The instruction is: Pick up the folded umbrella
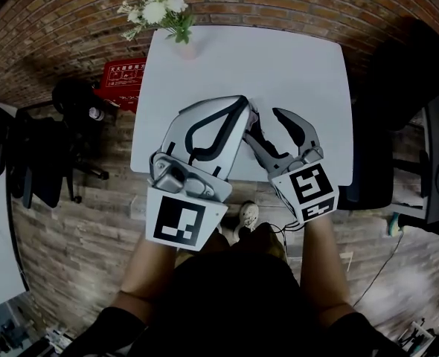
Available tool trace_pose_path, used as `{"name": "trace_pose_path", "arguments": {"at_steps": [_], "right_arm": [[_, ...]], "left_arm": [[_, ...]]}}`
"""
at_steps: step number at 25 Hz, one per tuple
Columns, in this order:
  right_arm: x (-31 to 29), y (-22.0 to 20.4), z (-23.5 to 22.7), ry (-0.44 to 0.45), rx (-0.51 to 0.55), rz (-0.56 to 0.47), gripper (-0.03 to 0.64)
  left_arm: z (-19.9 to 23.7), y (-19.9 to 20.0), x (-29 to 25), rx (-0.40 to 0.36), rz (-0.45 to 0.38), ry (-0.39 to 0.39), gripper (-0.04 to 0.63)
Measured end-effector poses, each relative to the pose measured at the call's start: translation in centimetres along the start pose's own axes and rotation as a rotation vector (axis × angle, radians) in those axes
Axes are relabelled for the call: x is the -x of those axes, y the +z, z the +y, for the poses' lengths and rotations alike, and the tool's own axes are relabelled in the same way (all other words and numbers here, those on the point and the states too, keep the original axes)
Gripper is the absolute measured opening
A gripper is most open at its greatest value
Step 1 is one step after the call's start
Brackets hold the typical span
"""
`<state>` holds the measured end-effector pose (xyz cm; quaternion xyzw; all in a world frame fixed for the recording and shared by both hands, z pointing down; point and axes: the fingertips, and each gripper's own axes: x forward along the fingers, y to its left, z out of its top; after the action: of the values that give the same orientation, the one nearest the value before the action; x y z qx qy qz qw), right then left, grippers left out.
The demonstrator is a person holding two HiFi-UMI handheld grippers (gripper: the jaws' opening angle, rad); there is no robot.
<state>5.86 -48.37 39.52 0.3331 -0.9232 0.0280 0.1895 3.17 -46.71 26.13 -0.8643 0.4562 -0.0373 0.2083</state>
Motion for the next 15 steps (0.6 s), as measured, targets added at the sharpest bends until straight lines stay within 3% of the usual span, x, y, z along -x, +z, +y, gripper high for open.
{"name": "trace_pose_path", "arguments": {"at_steps": [9, 15], "right_arm": [[-3.2, -4.3, 0.1, 0.052, -0.048, 0.136, 0.335], [-4.7, -6.5, 0.1, 0.049, -0.055, 0.194, 0.344]], "left_arm": [[0.9, -1.9, 0.1, 0.000, 0.037, 0.006, 0.012], [1.7, -2.6, 0.3, 0.003, 0.052, 0.018, 0.012]]}}
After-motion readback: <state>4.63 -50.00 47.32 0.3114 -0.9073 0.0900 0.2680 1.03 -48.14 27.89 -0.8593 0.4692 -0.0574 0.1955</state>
